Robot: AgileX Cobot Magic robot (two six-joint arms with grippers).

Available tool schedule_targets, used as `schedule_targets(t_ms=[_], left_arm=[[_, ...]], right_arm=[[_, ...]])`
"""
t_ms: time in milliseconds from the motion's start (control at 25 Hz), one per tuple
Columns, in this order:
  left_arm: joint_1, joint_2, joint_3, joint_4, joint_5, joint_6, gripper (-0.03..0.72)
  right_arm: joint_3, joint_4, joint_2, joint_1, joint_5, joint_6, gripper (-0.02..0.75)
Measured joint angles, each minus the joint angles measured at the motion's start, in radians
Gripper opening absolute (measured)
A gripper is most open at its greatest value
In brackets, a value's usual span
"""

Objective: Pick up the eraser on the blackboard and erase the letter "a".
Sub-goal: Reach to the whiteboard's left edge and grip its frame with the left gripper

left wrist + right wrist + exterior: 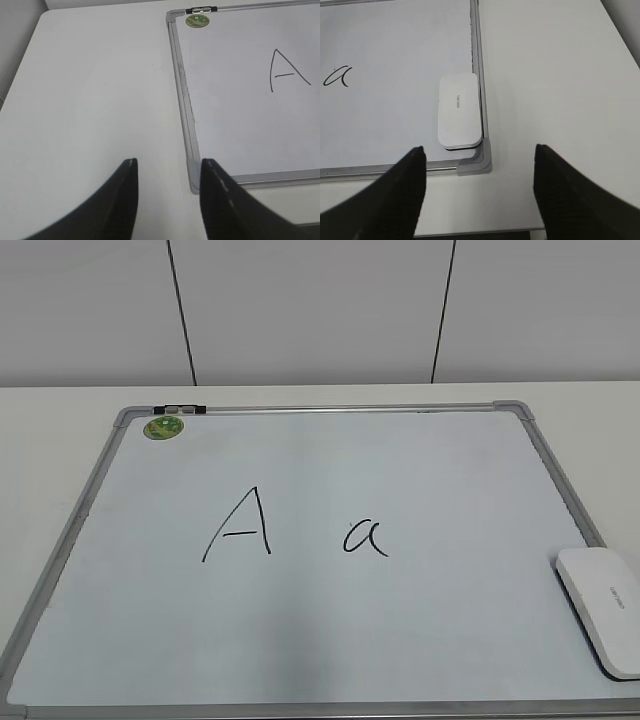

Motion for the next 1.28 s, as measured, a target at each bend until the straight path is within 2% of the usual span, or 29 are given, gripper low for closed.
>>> schedule_targets(t_ms=[600, 760, 1080, 1280], left_arm=[[0.000, 0.000, 0.000, 0.000, 0.000, 0.000, 0.296], [0.000, 0.041, -0.034, 0.000, -0.037, 0.000, 0.296], [0.000, 0.433, -0.136, 0.007, -0.069, 0.000, 0.296], [0.000, 0.715, -0.222, -0.028, -0.105, 0.000, 0.297]], right_arm=[[0.000, 0.000, 0.000, 0.000, 0.000, 0.000, 0.501], [0.000, 0.000, 0.000, 0.000, 0.000, 0.000, 0.501], [0.000, 0.000, 0.000, 0.000, 0.000, 0.000, 0.501], [0.000, 0.000, 0.000, 0.000, 0.000, 0.000, 0.501]])
